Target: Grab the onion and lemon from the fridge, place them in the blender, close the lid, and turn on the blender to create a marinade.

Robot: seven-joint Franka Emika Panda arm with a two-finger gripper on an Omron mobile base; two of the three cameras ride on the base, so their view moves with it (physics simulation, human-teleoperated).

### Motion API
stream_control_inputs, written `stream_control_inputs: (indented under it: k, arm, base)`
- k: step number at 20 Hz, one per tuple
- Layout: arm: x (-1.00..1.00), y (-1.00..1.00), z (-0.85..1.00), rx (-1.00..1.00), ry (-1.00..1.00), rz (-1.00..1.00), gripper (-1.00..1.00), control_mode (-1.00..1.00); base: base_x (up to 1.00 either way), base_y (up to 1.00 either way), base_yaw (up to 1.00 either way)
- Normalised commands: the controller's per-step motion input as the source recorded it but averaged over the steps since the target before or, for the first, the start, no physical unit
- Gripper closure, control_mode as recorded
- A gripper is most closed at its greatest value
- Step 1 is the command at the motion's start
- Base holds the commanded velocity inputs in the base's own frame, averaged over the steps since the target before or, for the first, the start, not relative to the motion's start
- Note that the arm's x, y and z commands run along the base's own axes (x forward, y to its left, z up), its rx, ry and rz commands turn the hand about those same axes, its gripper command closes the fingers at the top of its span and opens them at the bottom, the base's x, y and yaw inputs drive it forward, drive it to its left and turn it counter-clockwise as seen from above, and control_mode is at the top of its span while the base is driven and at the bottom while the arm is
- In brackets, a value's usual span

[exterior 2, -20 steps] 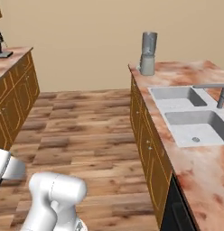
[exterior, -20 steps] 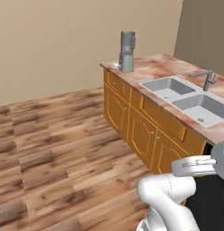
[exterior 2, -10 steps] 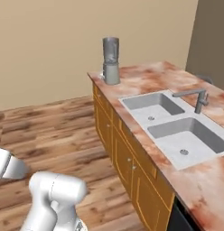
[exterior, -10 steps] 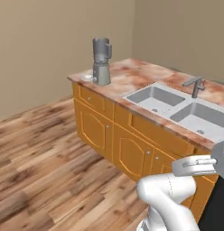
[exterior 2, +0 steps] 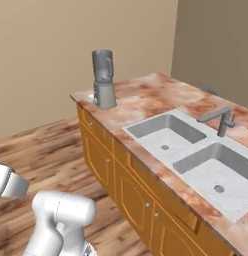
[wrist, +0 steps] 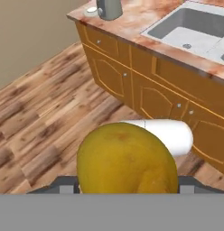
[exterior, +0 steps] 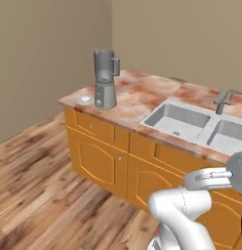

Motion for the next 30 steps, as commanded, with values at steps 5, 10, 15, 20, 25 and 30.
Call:
stream_control_inputs:
  k: [5, 10, 15, 20, 25, 30]
  arm:
    - [0.00, 0.00, 0.00, 0.00, 0.00, 0.00, 1.00, 1.00]
    - [0.00, 0.00, 0.00, 0.00, 0.00, 0.00, 1.00, 1.00]
    - [0.00, 0.00, 0.00, 0.00, 0.00, 0.00, 1.00, 1.00]
    - [0.00, 0.00, 0.00, 0.00, 0.00, 0.00, 1.00, 1.00]
    - [0.00, 0.00, 0.00, 0.00, 0.00, 0.00, 1.00, 1.00]
    - [0.00, 0.00, 0.00, 0.00, 0.00, 0.00, 1.00, 1.00]
  base:
    - [0.91, 0.71, -0.38]
    - [0.91, 0.65, -0.36]
    - [0.90, 0.55, -0.38]
    - [0.81, 0.50, -0.38]
    - [0.48, 0.38, -0.42]
    - [0.30, 0.31, -0.45]
